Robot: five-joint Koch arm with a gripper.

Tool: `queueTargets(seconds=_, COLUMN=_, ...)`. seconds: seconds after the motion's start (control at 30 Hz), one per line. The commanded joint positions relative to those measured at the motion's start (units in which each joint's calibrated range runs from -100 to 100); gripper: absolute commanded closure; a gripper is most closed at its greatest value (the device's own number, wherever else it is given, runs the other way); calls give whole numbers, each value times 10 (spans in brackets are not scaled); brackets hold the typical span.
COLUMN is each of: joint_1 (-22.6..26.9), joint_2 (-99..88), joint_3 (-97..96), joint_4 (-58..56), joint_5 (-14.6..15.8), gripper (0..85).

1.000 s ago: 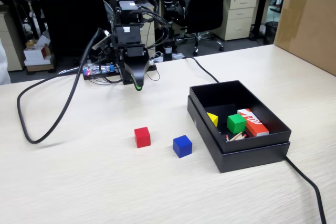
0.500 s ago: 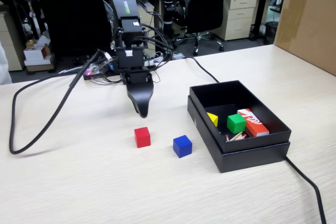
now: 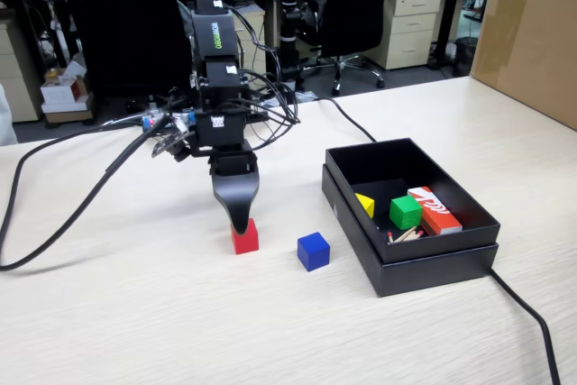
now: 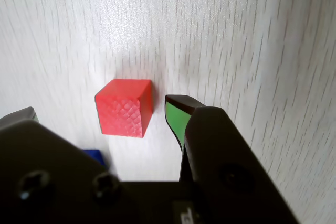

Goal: Put the red cube on top of the blue cube

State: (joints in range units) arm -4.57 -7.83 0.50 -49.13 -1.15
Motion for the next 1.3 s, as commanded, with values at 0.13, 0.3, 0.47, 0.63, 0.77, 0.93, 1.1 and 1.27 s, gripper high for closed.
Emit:
queueTargets(seconds=0.13, joint_1=0, joint_2=11, joint_3=32, joint_4=-4, joint_5=-6, gripper=378)
queueTargets(seconds=0.3, joint_1=2, joint_2=30, joint_3=34, joint_4=-4, joint_5=-6, gripper=379)
queueTargets(seconds=0.47, joint_1=3, joint_2=48, joint_3=37, joint_4=-4, joint_5=-7, gripper=380)
queueTargets(seconds=0.63, joint_1=4, joint_2=61, joint_3=38, joint_4=-4, joint_5=-9, gripper=384)
queueTargets(seconds=0.77, joint_1=3, joint_2=70, joint_3=47, joint_4=-4, joint_5=-10, gripper=448)
queueTargets(seconds=0.93, joint_1=1, joint_2=78, joint_3=58, joint_4=-4, joint_5=-13, gripper=563)
queueTargets(seconds=1.1, joint_1=1, joint_2=85, joint_3=67, joint_4=-4, joint_5=-13, gripper=717)
queueTargets(seconds=1.27, joint_1=0, joint_2=73, joint_3=75, joint_4=-4, joint_5=-10, gripper=847)
